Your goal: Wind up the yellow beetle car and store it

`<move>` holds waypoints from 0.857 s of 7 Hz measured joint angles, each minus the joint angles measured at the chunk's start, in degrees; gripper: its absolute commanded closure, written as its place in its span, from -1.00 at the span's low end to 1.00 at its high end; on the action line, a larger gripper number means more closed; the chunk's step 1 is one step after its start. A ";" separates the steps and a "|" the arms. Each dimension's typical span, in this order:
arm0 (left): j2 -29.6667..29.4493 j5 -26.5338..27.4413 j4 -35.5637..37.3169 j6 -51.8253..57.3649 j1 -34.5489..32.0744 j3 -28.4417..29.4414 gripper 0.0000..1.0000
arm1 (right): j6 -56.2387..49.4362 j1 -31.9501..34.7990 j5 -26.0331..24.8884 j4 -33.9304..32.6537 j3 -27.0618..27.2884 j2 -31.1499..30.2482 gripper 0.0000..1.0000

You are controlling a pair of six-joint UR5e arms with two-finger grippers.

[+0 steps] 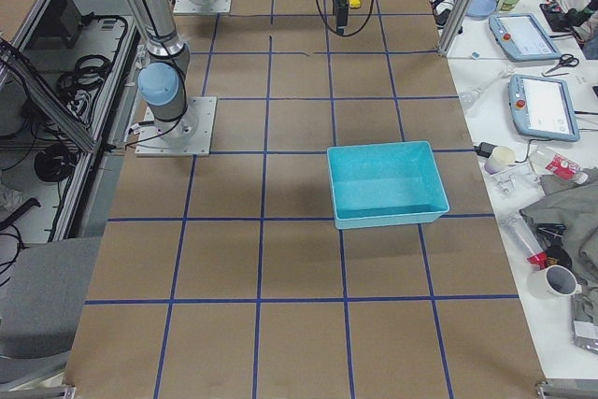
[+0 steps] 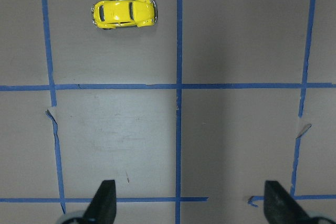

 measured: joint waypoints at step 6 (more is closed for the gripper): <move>0.35 -0.57 0.59 0.09 -0.35 -1.43 -1.00 | -0.03 -0.09 -0.04 -0.22 0.11 0.00 -1.00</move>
